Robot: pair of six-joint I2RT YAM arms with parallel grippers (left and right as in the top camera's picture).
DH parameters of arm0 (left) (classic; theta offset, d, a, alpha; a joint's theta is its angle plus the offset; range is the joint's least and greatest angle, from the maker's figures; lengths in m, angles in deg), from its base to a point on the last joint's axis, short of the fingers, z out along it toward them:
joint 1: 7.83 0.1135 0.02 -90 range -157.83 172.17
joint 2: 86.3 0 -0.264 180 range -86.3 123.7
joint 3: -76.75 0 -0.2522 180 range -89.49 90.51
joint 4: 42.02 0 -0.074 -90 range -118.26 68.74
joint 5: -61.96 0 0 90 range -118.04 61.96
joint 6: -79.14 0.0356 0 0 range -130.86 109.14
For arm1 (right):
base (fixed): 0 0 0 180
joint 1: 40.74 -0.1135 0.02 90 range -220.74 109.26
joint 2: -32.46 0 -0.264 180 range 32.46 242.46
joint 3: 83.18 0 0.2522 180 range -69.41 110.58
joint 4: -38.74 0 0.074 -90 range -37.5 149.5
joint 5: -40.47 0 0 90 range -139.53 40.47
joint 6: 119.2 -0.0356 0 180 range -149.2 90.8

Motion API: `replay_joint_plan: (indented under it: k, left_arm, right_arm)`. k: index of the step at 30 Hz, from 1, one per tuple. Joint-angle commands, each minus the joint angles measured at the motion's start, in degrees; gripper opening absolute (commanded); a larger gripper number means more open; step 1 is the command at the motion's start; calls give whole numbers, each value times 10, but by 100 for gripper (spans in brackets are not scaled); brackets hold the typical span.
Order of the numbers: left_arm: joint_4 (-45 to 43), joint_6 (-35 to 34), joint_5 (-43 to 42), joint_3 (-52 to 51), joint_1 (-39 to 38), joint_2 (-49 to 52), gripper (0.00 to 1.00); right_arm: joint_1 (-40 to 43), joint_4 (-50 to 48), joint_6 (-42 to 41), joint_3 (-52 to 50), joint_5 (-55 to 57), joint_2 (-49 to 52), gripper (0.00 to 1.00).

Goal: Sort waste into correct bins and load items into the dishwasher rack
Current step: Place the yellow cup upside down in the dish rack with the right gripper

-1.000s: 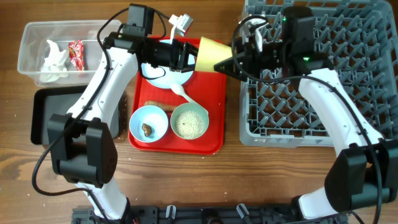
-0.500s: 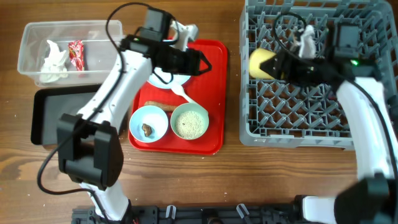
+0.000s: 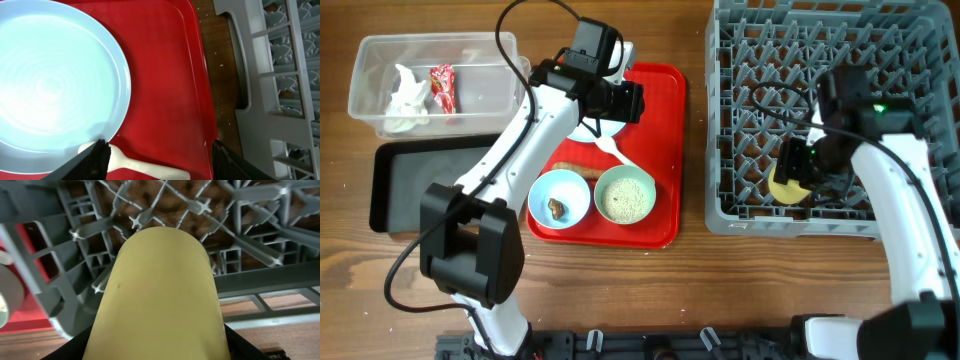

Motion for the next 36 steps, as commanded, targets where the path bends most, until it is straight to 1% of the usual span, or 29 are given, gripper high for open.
replay_joint_plan:
  k: [1, 2, 3, 5, 7, 10, 15, 19, 21, 23, 25, 28, 30, 31, 32, 34, 36]
  left_arm:
    - [2, -10, 10, -1, 3, -5, 66]
    - [2, -10, 10, -1, 3, -5, 66]
    - [2, -10, 10, -1, 3, -5, 66]
    - [4, -10, 10, -1, 3, -5, 66]
    - [6, -10, 10, -1, 3, -5, 66]
    - [8, -10, 10, -1, 3, -5, 66]
    - [7, -12, 10, -1, 3, -5, 66]
    - [8, -73, 25, 0, 31, -5, 67]
    - [19, -85, 24, 0, 53, -5, 66]
    - [47, -87, 17, 0, 77, -7, 66]
    - [85, -86, 18, 0, 88, -7, 64]
    - [155, -89, 18, 0, 86, -7, 57]
    - [197, -106, 16, 0, 85, -7, 56]
    - [231, -106, 13, -1, 82, -7, 57]
    - [247, -105, 13, -1, 78, -7, 58]
    - [254, -96, 7, -7, 65, -7, 58]
    - [235, -33, -5, -14, 33, -7, 59]
  right_arm:
    - [-14, 0, 8, -7, -7, 44, 47]
    - [-17, -3, 7, -7, -7, 54, 50]
    - [-20, -5, 7, -7, -7, 63, 59]
    - [-20, -10, 7, -7, -7, 76, 74]
    - [-20, -12, 7, -7, -7, 80, 81]
    - [-20, -22, 2, -7, -8, 79, 86]
    - [-20, -31, -8, 14, -15, 77, 86]
    - [-30, -39, 4, 90, -54, 59, 83]
    - [-47, -49, 16, 128, -76, 52, 83]
    - [-78, -76, 22, 154, -83, 51, 84]
    - [-103, -129, 15, 154, -83, 52, 88]
    - [-106, -181, -14, 154, -83, 53, 94]
    - [-106, -201, -14, 154, -83, 53, 97]
    - [-106, -202, -14, 154, -76, 53, 98]
    - [-106, -202, -12, 154, -77, 53, 98]
    - [-106, -202, -7, 154, -76, 53, 98]
    - [-106, -202, -8, 154, -60, 53, 99]
